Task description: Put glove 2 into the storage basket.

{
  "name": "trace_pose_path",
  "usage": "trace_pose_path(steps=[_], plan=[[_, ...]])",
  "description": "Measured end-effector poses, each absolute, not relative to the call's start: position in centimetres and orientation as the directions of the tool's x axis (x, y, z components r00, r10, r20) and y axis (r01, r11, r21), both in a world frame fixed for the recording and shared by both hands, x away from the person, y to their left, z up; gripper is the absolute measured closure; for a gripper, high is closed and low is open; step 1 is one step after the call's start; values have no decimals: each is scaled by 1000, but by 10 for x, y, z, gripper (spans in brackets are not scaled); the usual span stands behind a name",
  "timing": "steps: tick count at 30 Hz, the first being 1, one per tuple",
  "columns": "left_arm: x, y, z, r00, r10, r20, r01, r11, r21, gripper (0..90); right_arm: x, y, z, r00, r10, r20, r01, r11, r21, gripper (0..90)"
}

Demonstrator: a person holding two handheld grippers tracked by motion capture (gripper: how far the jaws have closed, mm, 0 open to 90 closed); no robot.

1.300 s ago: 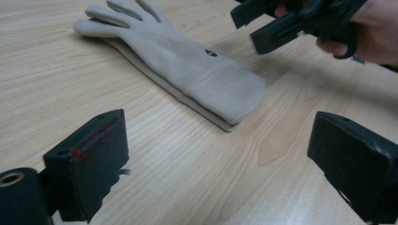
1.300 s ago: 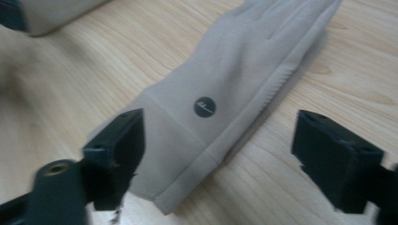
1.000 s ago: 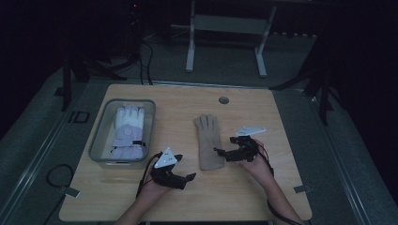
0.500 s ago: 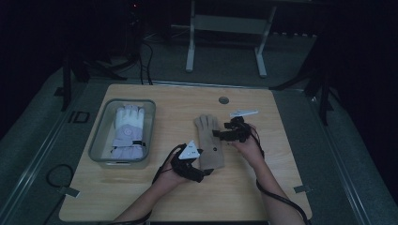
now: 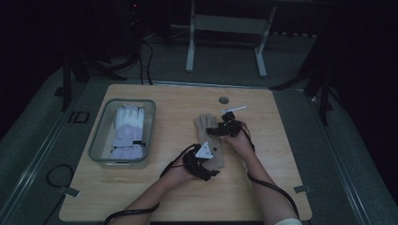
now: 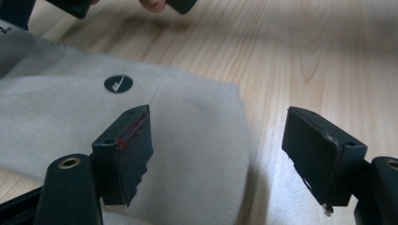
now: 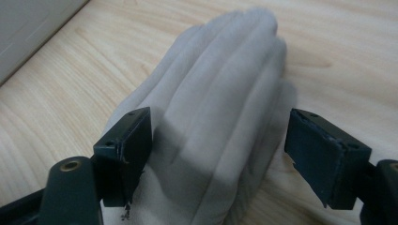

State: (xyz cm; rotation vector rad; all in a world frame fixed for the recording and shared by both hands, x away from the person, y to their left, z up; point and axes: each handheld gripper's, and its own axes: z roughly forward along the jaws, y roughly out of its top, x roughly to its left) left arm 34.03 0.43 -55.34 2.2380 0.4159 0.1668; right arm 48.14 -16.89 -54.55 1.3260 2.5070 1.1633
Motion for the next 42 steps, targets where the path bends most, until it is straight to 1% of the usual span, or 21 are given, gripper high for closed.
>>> trace_pose_path(steps=[3, 4, 7, 8, 11, 12, 16, 20, 22, 25, 26, 28, 31, 34, 35, 36, 37, 38, 39, 42], plan=[[342, 5, -555, 936, 350, -25, 247, -609, 754, 259, 481, -168, -548, -629, 732, 262, 679, 353, 644, 251], [343, 7, -555, 938, 346, -28, 248, -613, 750, 259, 481, -168, -550, -628, 729, 273, 686, 353, 636, 278], [344, 9, -555, 934, 355, -31, 257, -611, 749, 263, 479, -166, -551, -644, 711, 283, 680, 362, 638, 392], [344, 10, -555, 933, 360, -27, 258, -611, 748, 263, 479, -166, -551, -653, 698, 292, 677, 366, 638, 475], [343, 12, -555, 933, 360, -18, 254, -620, 742, 270, 473, -164, -551, -660, 688, 301, 672, 362, 646, 586], [341, 12, -555, 934, 356, -12, 247, -622, 743, 284, 470, -162, -551, -672, 685, 281, 656, 374, 656, 601], [335, 13, -555, 939, 344, 20, 220, -642, 735, 289, 458, -155, -549, -688, 689, 230, 624, 399, 672, 626], [329, 15, -556, 940, 338, 52, 197, -659, 726, 288, 455, -154, -549, -680, 695, 233, 629, 391, 672, 627], [329, 15, -557, 941, 337, 41, 203, -656, 727, 282, 455, -154, -549, -679, 696, 233, 630, 391, 671, 627], [329, 11, -557, 941, 326, 88, 174, -692, 700, 291, 455, -153, -549, -679, 696, 232, 631, 393, 669, 628], [329, 8, -557, 940, 323, 112, 163, -710, 685, 304, 455, -153, -549, -679, 697, 232, 631, 393, 669, 627], [330, 5, -555, 938, 323, 127, 157, -722, 674, 329, 455, -153, -549, -678, 698, 232, 632, 392, 668, 628], [333, 2, -553, 936, 321, 143, 151, -733, 663, 405, 455, -153, -549, -676, 699, 233, 634, 390, 668, 628], [336, 2, -552, 932, 331, 149, 155, -735, 660, 503, 455, -153, -549, -673, 701, 238, 637, 385, 668, 629], [336, 2, -552, 927, 336, 166, 152, -741, 654, 539, 455, -153, -549, -673, 701, 237, 637, 386, 668, 629], [337, 2, -552, 926, 337, 169, 152, -744, 651, 593, 455, -153, -549, -674, 700, 236, 635, 387, 668, 629], [337, 2, -551, 926, 338, 169, 154, -745, 649, 616, 455, -153, -549, -674, 700, 236, 636, 388, 667, 629], [337, 1, -551, 920, 345, 184, 154, -751, 642, 662, 456, -153, -549, -674, 700, 238, 638, 388, 666, 629], [338, 0, -551, 918, 352, 181, 163, -752, 639, 718, 456, -153, -549, -673, 700, 238, 638, 388, 665, 630], [341, 1, -548, 921, 360, 148, 191, -748, 636, 781, 456, -153, -549, -671, 701, 241, 641, 385, 664, 643]])
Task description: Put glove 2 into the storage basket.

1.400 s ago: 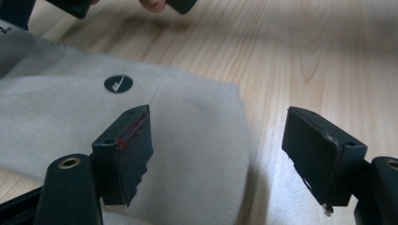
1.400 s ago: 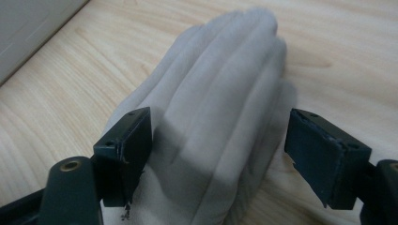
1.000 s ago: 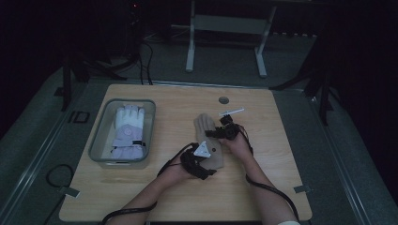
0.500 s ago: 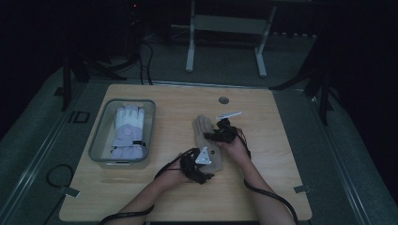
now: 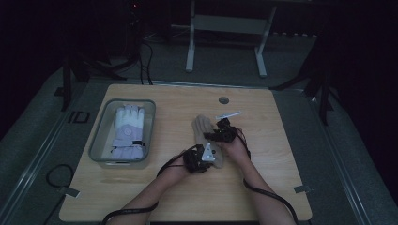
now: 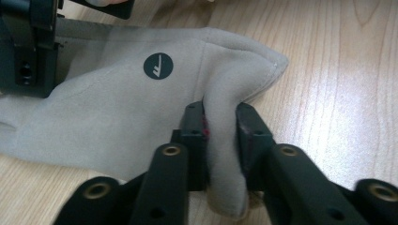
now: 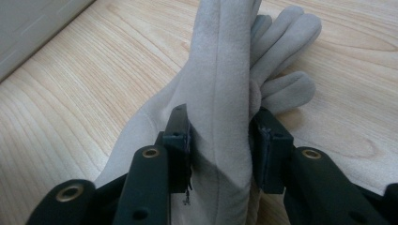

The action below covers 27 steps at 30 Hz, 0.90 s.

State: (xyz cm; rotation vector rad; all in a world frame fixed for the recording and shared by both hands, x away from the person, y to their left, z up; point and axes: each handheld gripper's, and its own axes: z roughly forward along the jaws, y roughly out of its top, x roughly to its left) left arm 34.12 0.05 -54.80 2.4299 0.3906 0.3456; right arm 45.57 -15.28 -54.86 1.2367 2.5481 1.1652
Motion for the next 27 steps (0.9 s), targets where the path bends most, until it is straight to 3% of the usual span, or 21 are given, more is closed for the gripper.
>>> trace_pose_path(steps=[5, 18, 27], plan=[[344, 7, -544, 924, 373, 80, 235, -723, 650, 804, 453, -152, -546, -669, 706, 231, 631, 375, 679, 682], [330, 31, -517, 932, 347, 107, 211, -757, 619, 804, 440, -127, -518, -715, 670, 201, 581, 408, 704, 683], [322, 57, -494, 927, 360, 107, 217, -745, 631, 804, 437, -113, -495, -727, 641, 246, 580, 381, 721, 681]])
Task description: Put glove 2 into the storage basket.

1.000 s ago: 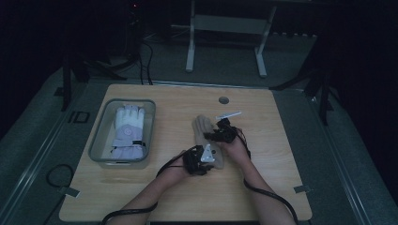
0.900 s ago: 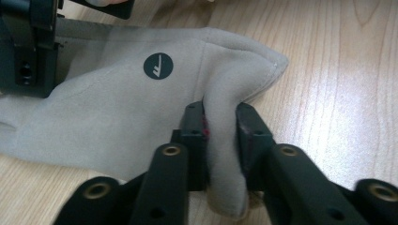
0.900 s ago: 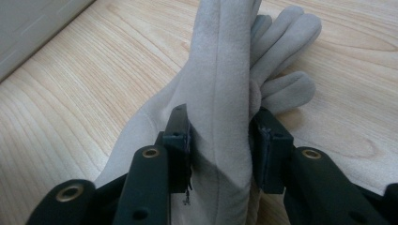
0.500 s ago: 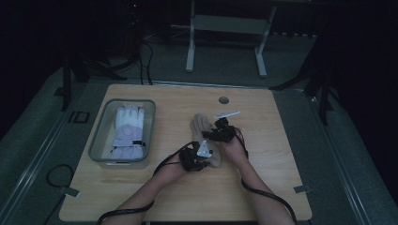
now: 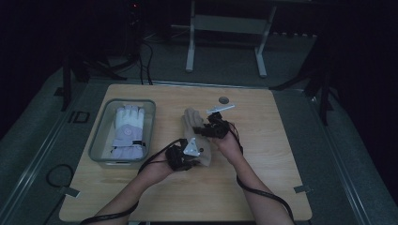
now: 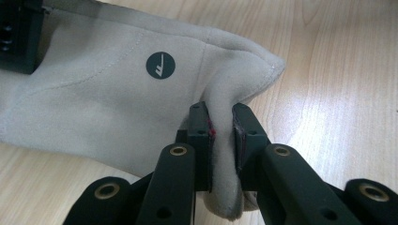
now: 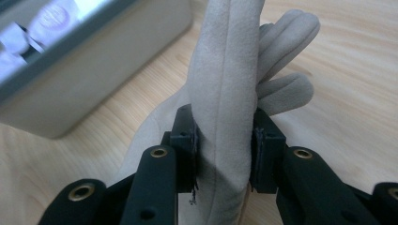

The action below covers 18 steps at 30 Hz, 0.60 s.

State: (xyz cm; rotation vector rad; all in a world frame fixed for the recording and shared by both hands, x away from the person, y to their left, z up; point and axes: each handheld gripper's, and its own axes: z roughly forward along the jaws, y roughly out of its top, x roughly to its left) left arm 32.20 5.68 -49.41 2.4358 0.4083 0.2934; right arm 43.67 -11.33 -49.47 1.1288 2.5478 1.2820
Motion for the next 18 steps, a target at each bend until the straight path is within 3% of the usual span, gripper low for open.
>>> trace_pose_path(steps=[18], plan=[[313, 108, -453, 896, 415, 158, 235, -745, 624, 804, 435, -55, -443, -794, 570, 212, 494, 401, 772, 680]])
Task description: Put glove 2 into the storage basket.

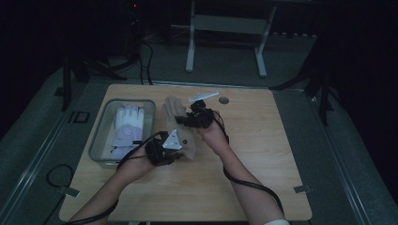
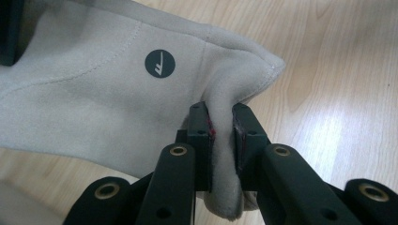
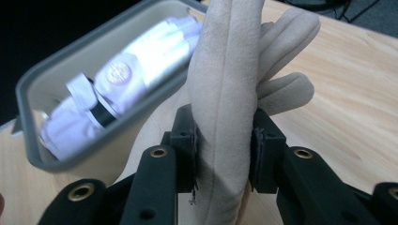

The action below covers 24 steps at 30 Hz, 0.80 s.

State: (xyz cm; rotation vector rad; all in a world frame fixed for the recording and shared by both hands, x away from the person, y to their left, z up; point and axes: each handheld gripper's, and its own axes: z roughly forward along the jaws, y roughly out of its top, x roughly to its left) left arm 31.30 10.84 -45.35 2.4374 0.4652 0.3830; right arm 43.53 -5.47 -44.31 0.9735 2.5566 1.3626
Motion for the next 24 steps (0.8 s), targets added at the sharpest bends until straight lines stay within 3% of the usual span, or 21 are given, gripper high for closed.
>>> trace_pose_path(steps=[24], plan=[[303, 204, -446, 826, 542, 154, 353, -711, 608, 805, 448, 55, -440, -845, 474, 246, 468, 436, 769, 679]])
